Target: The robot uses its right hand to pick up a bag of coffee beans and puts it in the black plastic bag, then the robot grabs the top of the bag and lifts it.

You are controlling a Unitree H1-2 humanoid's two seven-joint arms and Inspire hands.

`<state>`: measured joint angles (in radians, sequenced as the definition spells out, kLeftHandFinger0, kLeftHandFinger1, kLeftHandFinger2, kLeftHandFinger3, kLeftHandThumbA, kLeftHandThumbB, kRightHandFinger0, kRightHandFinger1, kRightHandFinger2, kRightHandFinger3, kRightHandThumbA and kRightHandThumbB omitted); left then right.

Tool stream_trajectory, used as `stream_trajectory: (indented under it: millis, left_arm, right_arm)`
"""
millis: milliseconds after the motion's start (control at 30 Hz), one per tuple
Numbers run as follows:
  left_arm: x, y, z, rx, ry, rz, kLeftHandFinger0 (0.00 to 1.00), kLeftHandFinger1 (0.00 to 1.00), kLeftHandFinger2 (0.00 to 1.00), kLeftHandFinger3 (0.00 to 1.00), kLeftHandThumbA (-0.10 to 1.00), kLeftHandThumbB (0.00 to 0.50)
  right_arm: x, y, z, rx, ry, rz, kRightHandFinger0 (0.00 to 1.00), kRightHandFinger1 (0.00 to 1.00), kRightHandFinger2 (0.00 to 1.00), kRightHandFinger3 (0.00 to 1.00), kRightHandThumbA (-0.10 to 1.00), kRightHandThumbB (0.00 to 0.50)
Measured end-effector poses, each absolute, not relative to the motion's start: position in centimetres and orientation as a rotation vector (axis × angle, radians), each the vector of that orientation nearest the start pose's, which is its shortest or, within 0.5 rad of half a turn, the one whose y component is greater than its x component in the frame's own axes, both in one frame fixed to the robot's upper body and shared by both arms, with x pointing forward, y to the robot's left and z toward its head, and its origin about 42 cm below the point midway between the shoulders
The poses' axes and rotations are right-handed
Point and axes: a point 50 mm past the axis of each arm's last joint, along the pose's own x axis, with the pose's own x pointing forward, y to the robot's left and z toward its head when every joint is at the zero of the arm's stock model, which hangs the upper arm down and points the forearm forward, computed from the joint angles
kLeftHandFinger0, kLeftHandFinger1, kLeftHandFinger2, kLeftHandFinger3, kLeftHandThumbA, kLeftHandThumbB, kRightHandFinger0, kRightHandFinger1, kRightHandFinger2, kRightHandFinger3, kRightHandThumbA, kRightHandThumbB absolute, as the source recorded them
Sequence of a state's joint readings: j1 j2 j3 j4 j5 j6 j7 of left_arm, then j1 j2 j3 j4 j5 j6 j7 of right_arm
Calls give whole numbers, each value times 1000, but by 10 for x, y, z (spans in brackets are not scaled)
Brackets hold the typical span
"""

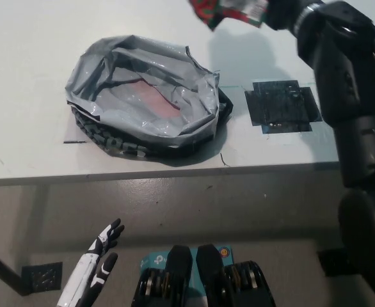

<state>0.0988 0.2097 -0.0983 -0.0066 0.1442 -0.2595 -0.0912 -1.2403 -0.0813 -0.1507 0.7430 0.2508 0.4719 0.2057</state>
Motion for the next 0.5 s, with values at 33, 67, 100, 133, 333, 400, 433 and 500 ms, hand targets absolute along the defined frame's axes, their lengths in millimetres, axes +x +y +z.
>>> stream_trajectory:
  millis: [33,67,100,133,333,400,433,500]
  left_arm:
    - [246,249,89,341,-146,-225,1000,1000,1000,1000,1000,256]
    - [246,249,88,341,-146,-226,1000,1000,1000,1000,1000,258]
    - [246,249,88,341,-146,-228,1000,1000,1000,1000,1000,259]
    - [246,249,88,341,-146,-228,1000,1000,1000,1000,1000,246]
    - [246,247,88,341,-145,-239,1000,1000,1000,1000,1000,249]
    - [246,247,88,341,-146,-241,1000,1000,1000,1000,1000,256]
    - [246,247,88,341,-146,-241,1000,1000,1000,1000,1000,265]
    - [246,247,88,341,-146,-242,1000,1000,1000,1000,1000,266]
  right_arm:
    - [567,-120,412,149,10,444,0,302,764,1000,-100,179]
    - [568,-115,412,124,23,449,0,304,753,1000,-100,188]
    - [569,-105,409,82,45,458,0,294,736,1000,-100,191]
    - [569,-102,409,69,52,460,0,298,739,830,-100,164]
    - [572,-77,399,-182,121,466,0,311,663,316,-100,185]
    - [571,-70,396,-286,126,465,0,356,682,260,-100,185]
    - [571,-69,395,-312,124,463,3,373,705,387,-100,195]
    - [571,-64,390,-393,126,460,0,379,747,432,-100,185]
